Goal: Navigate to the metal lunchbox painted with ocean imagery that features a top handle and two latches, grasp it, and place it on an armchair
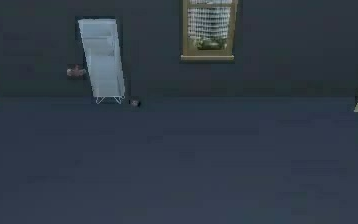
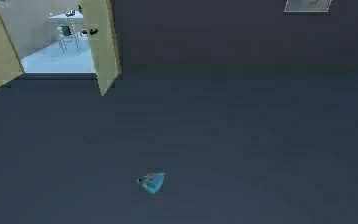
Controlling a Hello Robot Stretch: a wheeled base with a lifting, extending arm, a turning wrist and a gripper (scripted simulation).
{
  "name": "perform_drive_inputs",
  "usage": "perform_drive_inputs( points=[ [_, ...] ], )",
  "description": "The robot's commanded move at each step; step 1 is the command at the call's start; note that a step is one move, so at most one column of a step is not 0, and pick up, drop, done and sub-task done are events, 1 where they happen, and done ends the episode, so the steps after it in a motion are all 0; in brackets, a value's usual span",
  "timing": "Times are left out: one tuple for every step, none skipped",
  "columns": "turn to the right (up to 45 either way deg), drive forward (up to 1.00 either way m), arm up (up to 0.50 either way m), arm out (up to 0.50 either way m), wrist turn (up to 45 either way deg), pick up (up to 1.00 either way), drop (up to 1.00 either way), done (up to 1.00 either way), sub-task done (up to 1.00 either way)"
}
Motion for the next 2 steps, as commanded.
perform_drive_inputs(
  points=[
    [45.0, 0.0, 0.0, 0.0, 0.0, 0.0, 0.0, 0.0, 0.0],
    [42.0, 0.0, 0.0, 0.0, 0.0, 0.0, 0.0, 0.0, 0.0]
  ],
)
